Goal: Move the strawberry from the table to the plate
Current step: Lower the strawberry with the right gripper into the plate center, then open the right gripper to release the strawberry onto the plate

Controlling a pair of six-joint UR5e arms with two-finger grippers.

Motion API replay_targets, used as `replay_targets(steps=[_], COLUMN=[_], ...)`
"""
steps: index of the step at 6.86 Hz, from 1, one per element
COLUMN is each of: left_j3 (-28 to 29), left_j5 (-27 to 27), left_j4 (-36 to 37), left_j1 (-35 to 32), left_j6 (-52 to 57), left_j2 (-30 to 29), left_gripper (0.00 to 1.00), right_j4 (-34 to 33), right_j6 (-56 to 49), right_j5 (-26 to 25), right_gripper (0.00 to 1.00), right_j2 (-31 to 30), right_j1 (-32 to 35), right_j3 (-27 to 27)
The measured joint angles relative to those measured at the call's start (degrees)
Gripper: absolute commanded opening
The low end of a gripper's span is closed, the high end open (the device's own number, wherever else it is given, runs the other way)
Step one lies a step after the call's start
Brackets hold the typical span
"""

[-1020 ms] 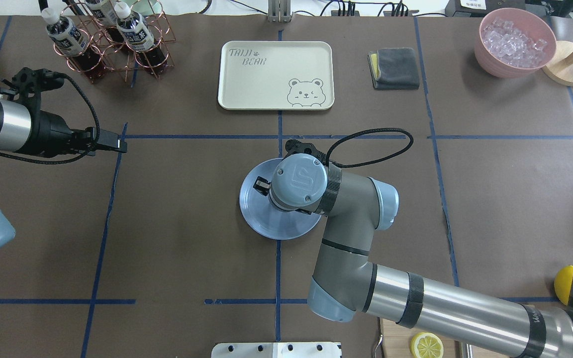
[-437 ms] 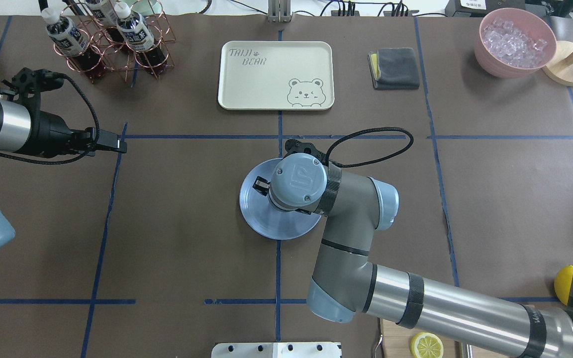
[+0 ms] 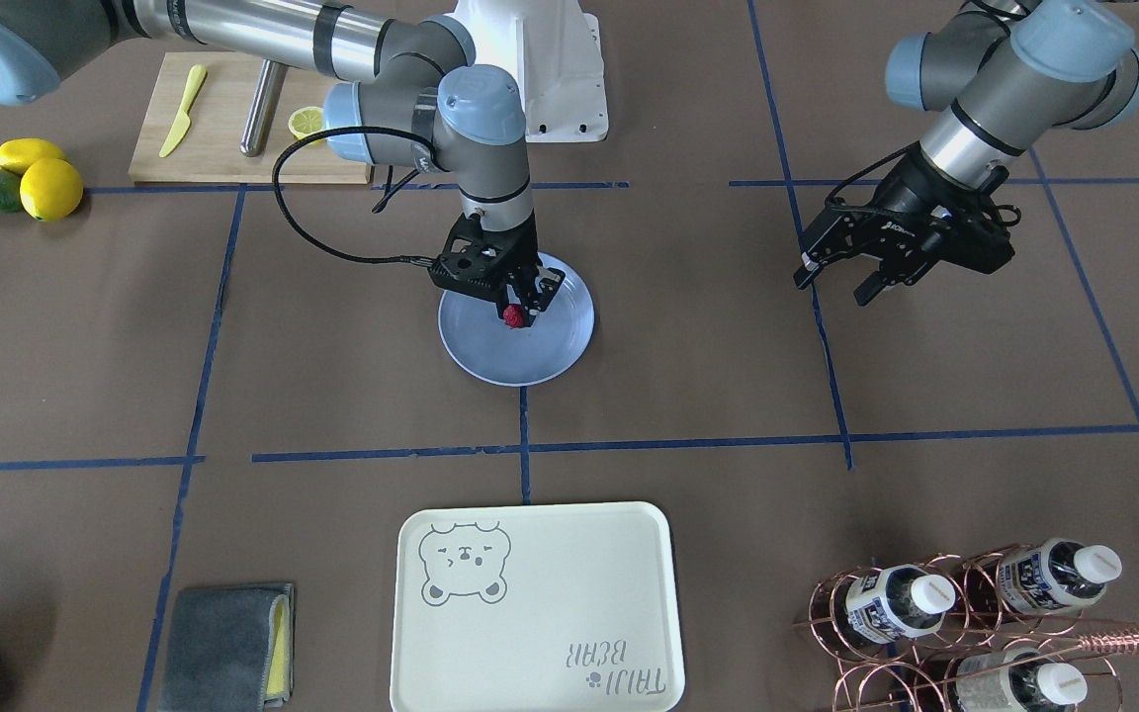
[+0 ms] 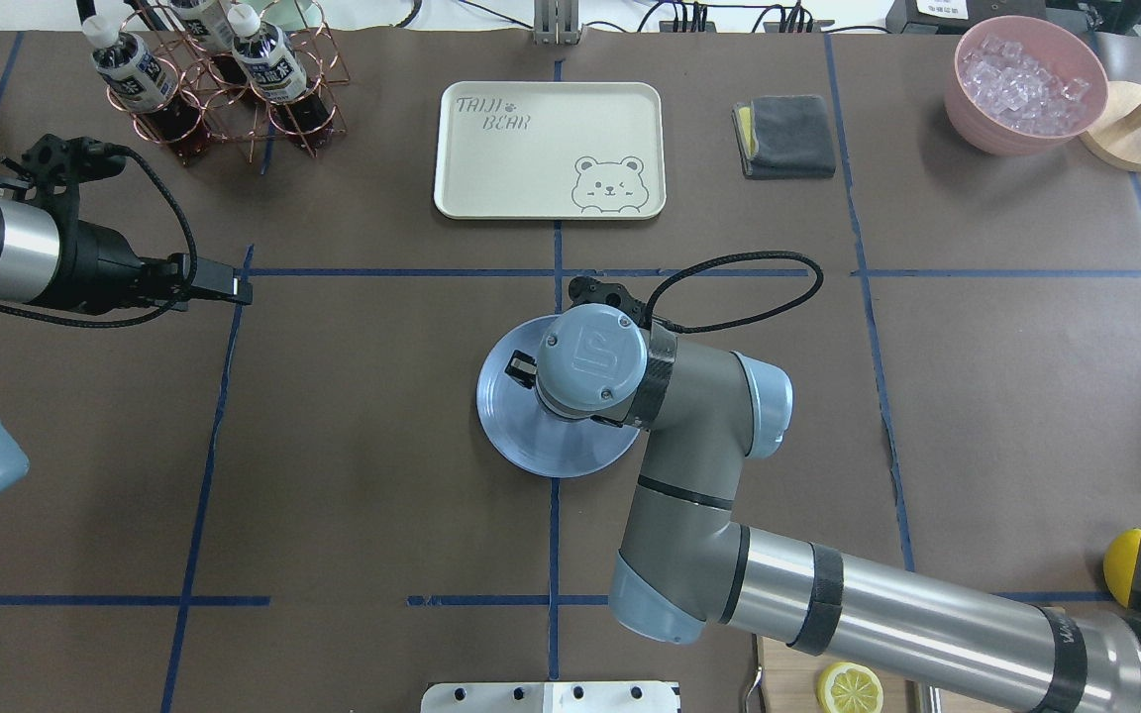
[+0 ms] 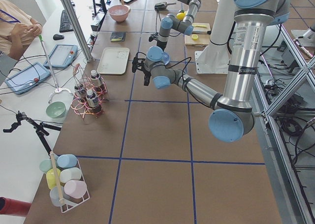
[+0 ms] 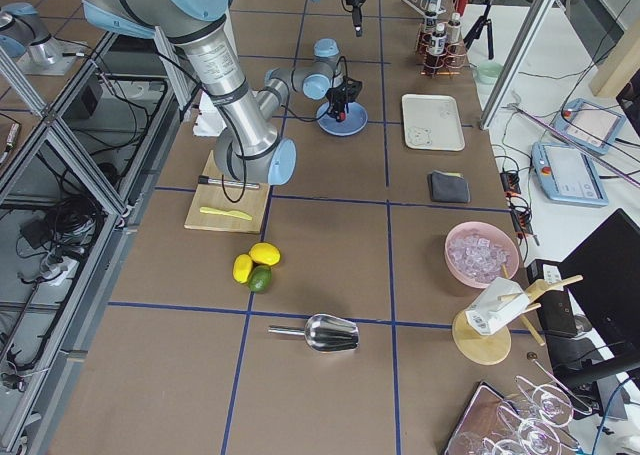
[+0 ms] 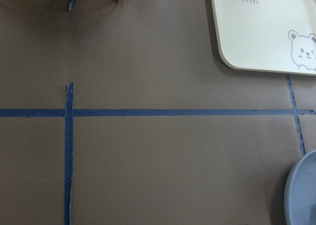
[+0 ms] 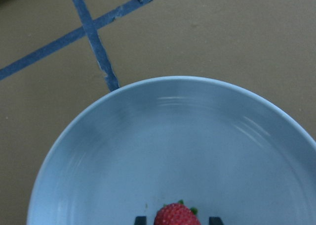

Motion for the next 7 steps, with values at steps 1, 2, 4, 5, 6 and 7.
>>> replay_targets(steps=[1,2,4,5,6,7], left_j3=[0.0,0.0,0.0,-0.2,-0.6,-0.8], left_j5=[0.0,0.0,-0.1,-0.3,-0.5,-0.6], left_j4=[0.0,0.0,0.0,-0.1,-0.1,-0.2], left_j1=[0.0,0.0,0.0,-0.2,-0.7,-2.0], left_j6=[0.0,0.0,0.0,1.1,4.2,9.1], left_j2=[0.0,0.0,0.2,0.8,2.4,4.5], left_gripper=[0.9,0.9,0.91,0.92,0.92,0.92], right_j4=[-0.7,-1.4,-5.5,-9.1,-11.2,-11.9], right_j6=[-0.1,-0.2,-0.5,-1.8,-5.0,-9.7], right_j5=[-0.6,-0.8,-0.4,0.3,2.1,5.3], right_gripper=[1.0,1.0,1.0,1.0,1.0,1.0], right_j2=[0.1,0.2,-0.8,-3.4,-9.0,-16.3], right_j1=[0.0,0.0,0.3,1.1,2.4,5.2], right_j3=[0.0,0.4,5.6,11.8,20.1,27.9])
